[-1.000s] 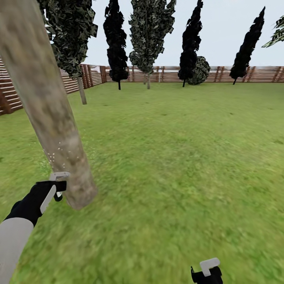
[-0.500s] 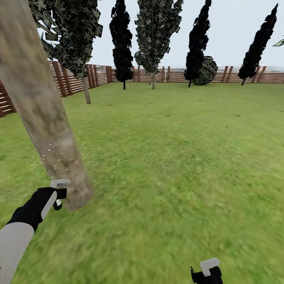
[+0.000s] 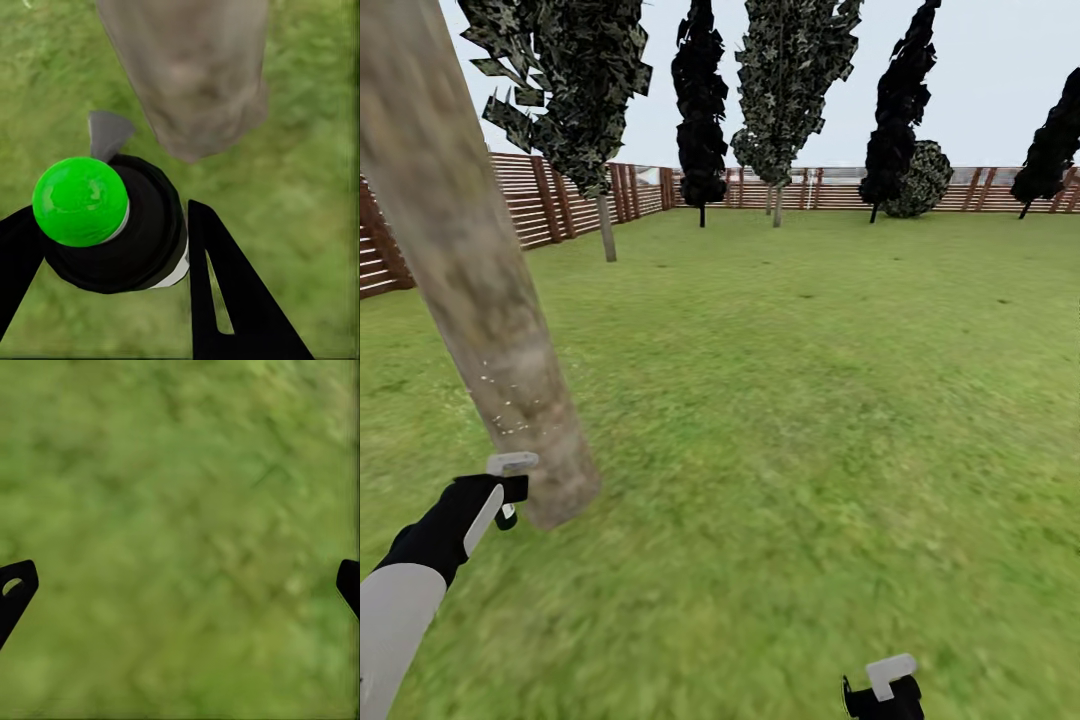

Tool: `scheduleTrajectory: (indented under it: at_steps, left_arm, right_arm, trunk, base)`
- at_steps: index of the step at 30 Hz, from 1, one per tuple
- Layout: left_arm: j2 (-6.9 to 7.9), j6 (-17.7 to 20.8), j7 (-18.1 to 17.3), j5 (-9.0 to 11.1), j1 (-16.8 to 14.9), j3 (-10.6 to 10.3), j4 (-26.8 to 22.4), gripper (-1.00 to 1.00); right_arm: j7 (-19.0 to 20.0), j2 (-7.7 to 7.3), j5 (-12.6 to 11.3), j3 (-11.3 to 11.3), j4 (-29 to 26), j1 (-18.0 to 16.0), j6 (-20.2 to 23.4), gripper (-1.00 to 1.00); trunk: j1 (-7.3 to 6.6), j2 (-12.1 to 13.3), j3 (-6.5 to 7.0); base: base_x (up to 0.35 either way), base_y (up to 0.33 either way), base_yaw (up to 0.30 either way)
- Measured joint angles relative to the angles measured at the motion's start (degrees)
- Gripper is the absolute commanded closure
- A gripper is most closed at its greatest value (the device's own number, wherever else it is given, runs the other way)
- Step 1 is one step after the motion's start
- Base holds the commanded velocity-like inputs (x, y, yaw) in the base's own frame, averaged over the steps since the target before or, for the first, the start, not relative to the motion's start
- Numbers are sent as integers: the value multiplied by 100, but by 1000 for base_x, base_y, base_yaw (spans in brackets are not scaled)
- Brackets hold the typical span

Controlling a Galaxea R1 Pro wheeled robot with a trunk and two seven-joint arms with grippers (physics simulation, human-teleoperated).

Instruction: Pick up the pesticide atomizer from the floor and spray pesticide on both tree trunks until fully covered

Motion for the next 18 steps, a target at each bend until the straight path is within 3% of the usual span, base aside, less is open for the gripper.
scheduleTrajectory:
  at_steps: [5, 13, 18]
  left_arm:
    - [1, -8, 11, 37, 1, -4, -4, 100]
    - [1, -9, 12, 56, 1, 0, -63, 100]
    - [49, 15, 6, 48, -41, -7, -96, 100]
  right_arm:
    - [-1, 0, 0, -1, -3, -1, 4, -100]
    - [-1, 0, 0, 1, 1, -1, 4, -100]
    - [0, 0, -1, -1, 4, 0, 4, -100]
  trunk:
    - [0, 0, 0]
    - [-1, 0, 0]
    - [-1, 0, 0]
  base:
    - [0, -273, 73]
    - [73, -264, 270]
    - [176, -54, 277]
